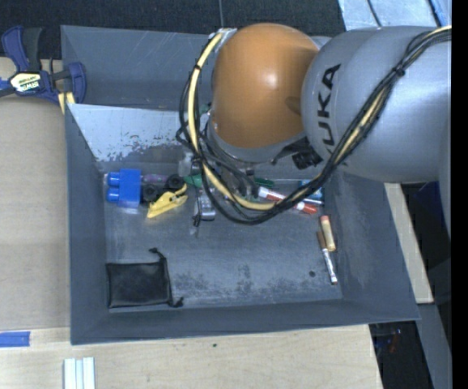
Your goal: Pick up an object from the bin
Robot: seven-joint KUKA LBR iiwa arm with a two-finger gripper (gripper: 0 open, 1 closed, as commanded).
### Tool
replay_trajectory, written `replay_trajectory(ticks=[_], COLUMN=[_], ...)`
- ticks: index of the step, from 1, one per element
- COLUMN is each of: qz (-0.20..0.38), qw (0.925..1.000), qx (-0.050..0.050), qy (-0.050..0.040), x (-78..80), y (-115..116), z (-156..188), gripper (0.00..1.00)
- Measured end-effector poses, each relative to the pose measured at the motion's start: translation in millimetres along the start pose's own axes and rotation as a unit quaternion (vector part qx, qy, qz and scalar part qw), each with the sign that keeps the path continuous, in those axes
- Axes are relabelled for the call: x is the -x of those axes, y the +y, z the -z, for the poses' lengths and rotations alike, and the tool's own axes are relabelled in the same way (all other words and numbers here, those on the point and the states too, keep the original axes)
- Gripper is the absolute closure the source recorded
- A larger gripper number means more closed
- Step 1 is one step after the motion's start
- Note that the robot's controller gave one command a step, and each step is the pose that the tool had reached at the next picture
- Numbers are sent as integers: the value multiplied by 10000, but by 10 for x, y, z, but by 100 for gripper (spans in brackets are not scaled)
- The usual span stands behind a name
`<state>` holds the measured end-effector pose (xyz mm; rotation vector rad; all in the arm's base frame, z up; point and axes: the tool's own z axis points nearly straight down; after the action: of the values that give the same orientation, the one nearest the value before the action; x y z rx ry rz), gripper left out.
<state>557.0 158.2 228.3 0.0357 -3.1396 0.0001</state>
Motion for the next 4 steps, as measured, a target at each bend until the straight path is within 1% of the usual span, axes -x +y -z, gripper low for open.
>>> replay_trajectory(ticks=[1,2,3,4], qz=[-273,-348,-259,-63], qw=[9996,9993,9997,10000], qx=[-11,39,-1,14], qy=[34,-88,-3,-60], x=[-536,-563,-542,-465], y=[93,84,39,107], z=[716,794,154,-579], gripper=[0,0,0,0])
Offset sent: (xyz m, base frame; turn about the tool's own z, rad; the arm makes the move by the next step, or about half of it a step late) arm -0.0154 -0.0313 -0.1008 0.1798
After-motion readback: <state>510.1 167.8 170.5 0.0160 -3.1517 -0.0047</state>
